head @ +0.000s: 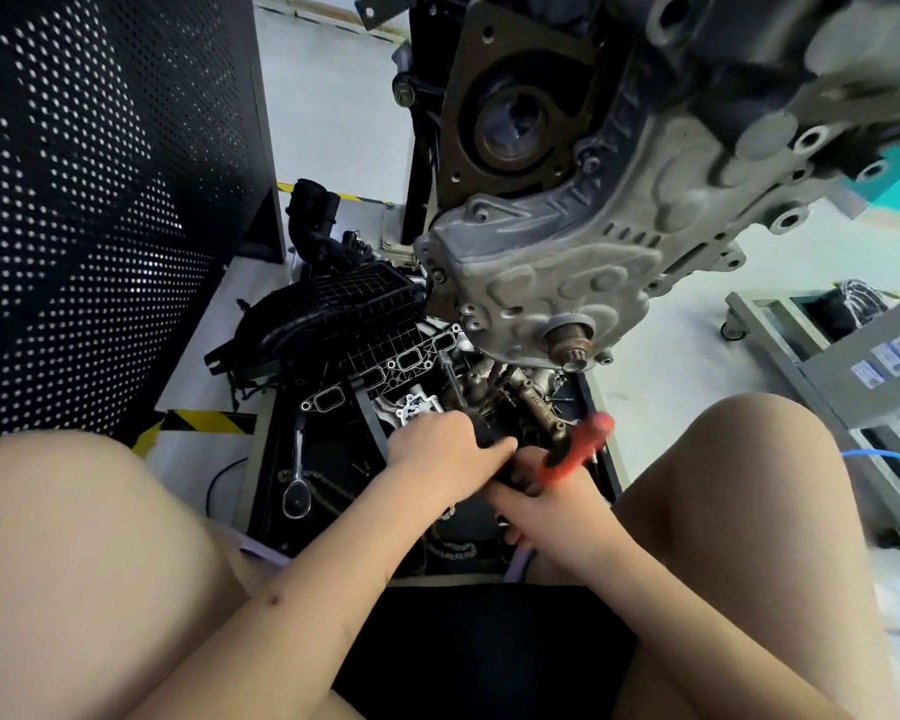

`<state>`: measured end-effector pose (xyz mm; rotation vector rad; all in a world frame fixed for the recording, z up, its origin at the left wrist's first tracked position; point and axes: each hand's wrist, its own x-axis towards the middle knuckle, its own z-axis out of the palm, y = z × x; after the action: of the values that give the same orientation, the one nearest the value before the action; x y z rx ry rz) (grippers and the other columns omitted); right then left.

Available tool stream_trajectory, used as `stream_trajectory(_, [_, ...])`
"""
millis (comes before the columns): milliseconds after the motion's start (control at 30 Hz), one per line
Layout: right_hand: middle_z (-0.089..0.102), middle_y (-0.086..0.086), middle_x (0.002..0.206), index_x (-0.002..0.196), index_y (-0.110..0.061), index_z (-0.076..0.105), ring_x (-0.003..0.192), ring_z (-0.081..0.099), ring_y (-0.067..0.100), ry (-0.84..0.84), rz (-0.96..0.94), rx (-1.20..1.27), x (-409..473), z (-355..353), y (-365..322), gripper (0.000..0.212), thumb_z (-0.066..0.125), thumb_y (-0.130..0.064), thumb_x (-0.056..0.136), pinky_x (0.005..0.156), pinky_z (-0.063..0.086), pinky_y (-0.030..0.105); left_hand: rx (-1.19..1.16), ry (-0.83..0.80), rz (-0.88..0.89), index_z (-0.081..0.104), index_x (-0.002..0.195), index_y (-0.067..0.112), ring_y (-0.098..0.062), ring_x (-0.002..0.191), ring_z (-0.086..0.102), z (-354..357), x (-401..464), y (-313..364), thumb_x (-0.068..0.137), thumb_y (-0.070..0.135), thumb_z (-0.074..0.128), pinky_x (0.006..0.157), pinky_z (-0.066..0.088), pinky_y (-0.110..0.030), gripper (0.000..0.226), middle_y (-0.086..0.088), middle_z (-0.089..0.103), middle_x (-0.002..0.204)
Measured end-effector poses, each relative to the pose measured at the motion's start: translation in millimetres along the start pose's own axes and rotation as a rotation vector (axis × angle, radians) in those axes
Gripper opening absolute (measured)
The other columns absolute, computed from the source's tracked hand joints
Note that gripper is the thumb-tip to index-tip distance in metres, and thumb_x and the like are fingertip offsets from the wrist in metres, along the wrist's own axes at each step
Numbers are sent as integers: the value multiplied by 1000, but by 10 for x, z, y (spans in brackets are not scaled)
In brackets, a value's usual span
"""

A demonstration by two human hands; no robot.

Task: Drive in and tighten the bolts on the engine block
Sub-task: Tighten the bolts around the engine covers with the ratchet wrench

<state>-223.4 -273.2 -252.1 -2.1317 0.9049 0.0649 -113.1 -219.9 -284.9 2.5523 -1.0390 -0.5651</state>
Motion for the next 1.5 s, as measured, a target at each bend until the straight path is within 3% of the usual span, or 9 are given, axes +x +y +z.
stream_trajectory(100, [64, 16, 65, 78, 3, 57, 64, 66, 33, 40, 16, -99, 53, 20, 35, 22, 52, -17, 85, 63, 55, 43, -199, -129, -80, 41, 57, 13, -18, 62, 54, 43, -8, -21, 84, 56, 49, 46, 31, -23, 52, -1, 52, 57])
stream_trajectory(233, [58, 3, 55, 75, -12, 62, 48, 64, 19, 59, 172, 280, 97, 42, 142, 21, 51, -9, 92, 52, 55, 32, -783, -119, -285, 43, 52, 14, -3, 29, 39, 127, -8, -67, 81, 34, 64, 31, 28, -12, 41, 10, 40, 31])
stream_trajectory(433, [60, 12, 58, 77, -15, 58, 42, 62, 16, 30, 283, 736, 74, 132, 129, 19, 52, -7, 93, 44, 52, 22, -1155, -159, -420, 57, 86, 10, -13, 46, 49, 152, -8, -71, 80, 35, 68, 42, 39, -19, 27, 1, 48, 58])
stream_trajectory(600, [62, 10, 55, 80, -14, 60, 45, 63, 16, -1, 255, 787, 21, 106, 132, 17, 52, -7, 93, 44, 51, 21, -1306, -126, -466, 56, 86, 9, -24, 67, 58, 111, 72, -107, 81, 34, 68, 54, 49, -28, 29, -8, 56, 76])
stream_trajectory(700, [65, 6, 53, 86, -13, 60, 48, 64, 15, -37, 236, 802, -26, 78, 141, 12, 52, -8, 93, 46, 52, 21, -1453, -5, -481, 54, 80, 13, -11, 51, 59, 28, 139, -141, 84, 34, 65, 44, 49, -22, 24, -3, 57, 73])
stream_trajectory(833, [67, 8, 59, 98, -9, 60, 52, 65, 16, -46, 222, 833, -100, 61, 197, 8, 55, -9, 91, 48, 52, 21, -1638, 136, -437, 52, 87, 19, -14, 66, 63, -178, 226, -216, 94, 34, 50, 47, 50, -22, 17, -4, 65, 90])
stream_trajectory(1167, [67, 9, 63, 80, -15, 66, 56, 66, 22, 29, 154, 828, -224, 35, 273, 14, 62, -2, 83, 52, 54, 25, -1417, 164, -245, 59, 86, 17, -6, 58, 52, -290, 335, -43, 94, 13, 52, 49, 43, -17, 10, 5, 63, 72])
stream_trajectory(1367, [69, 7, 64, 92, -13, 60, 57, 67, 20, 56, 196, 770, -218, 105, 215, 10, 63, -7, 84, 52, 54, 27, -1346, 163, -250, 50, 128, 13, -12, 67, 53, -169, 408, 32, 95, 15, 49, 48, 39, -18, 33, 8, 61, 71])
stream_trajectory(1500, [68, 8, 62, 95, -11, 60, 56, 67, 20, 71, 215, 771, -205, 122, 173, 12, 64, -6, 84, 50, 54, 26, -1320, 165, -237, 47, 132, 10, -21, 75, 55, -156, 472, 52, 96, 13, 48, 51, 37, -21, 36, 5, 60, 71])
